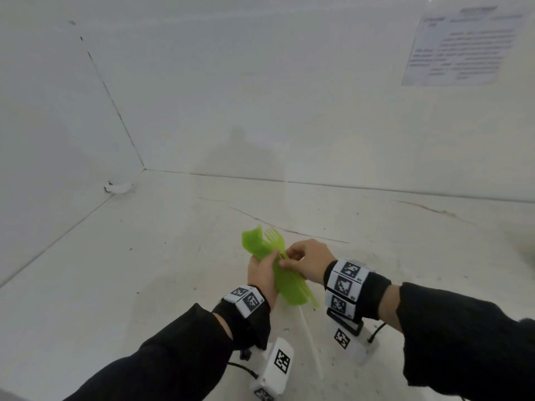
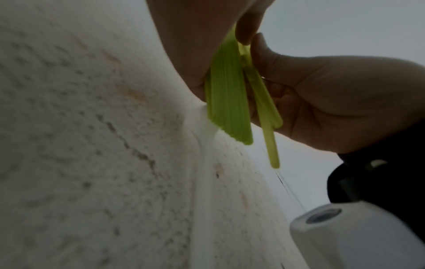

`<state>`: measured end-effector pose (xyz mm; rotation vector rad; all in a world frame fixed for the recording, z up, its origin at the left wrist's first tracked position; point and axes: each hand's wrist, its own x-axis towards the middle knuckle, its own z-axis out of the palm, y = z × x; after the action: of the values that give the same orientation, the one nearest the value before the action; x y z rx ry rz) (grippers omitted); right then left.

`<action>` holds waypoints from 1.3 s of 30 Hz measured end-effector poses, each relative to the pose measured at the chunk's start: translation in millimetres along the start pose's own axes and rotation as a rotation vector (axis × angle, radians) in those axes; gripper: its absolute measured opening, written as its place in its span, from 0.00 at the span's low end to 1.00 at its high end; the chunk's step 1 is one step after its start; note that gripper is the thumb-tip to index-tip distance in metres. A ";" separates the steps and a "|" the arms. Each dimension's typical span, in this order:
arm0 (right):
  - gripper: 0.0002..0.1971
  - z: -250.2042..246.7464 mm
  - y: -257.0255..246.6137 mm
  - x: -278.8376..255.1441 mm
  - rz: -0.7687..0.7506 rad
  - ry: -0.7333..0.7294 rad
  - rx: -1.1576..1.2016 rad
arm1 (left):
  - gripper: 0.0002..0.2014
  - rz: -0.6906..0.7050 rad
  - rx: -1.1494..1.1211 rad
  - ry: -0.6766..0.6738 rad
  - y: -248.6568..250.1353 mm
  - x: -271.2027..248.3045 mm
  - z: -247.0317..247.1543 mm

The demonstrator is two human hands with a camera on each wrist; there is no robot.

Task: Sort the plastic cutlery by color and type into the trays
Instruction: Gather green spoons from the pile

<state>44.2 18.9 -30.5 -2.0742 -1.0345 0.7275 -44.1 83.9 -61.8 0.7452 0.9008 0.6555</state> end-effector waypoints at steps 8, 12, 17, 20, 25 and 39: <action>0.08 -30.8 15.9 -21.3 0.078 0.119 0.202 | 0.06 0.043 0.051 -0.080 -17.4 -22.2 25.7; 0.08 -38.2 24.4 -35.6 0.079 0.115 0.194 | 0.06 -0.018 0.042 -0.148 -29.5 -33.2 39.0; 0.14 -48.8 34.1 -53.7 0.038 0.054 0.089 | 0.13 -0.075 0.037 -0.146 -45.1 -41.0 50.7; 0.15 -52.1 37.4 -62.8 0.004 0.038 -0.054 | 0.18 -0.122 0.008 -0.106 -54.5 -47.6 55.9; 0.14 -54.2 47.4 -71.3 0.025 0.028 -0.053 | 0.16 -0.070 -0.023 -0.129 -70.0 -63.9 59.4; 0.14 -12.8 27.5 -93.3 0.064 -0.007 0.131 | 0.16 0.003 0.083 -0.143 -56.7 -88.6 24.2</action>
<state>16.9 -75.2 -28.3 -2.0007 -0.9036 0.8135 -53.9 -23.5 -57.6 0.8574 0.7991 0.5627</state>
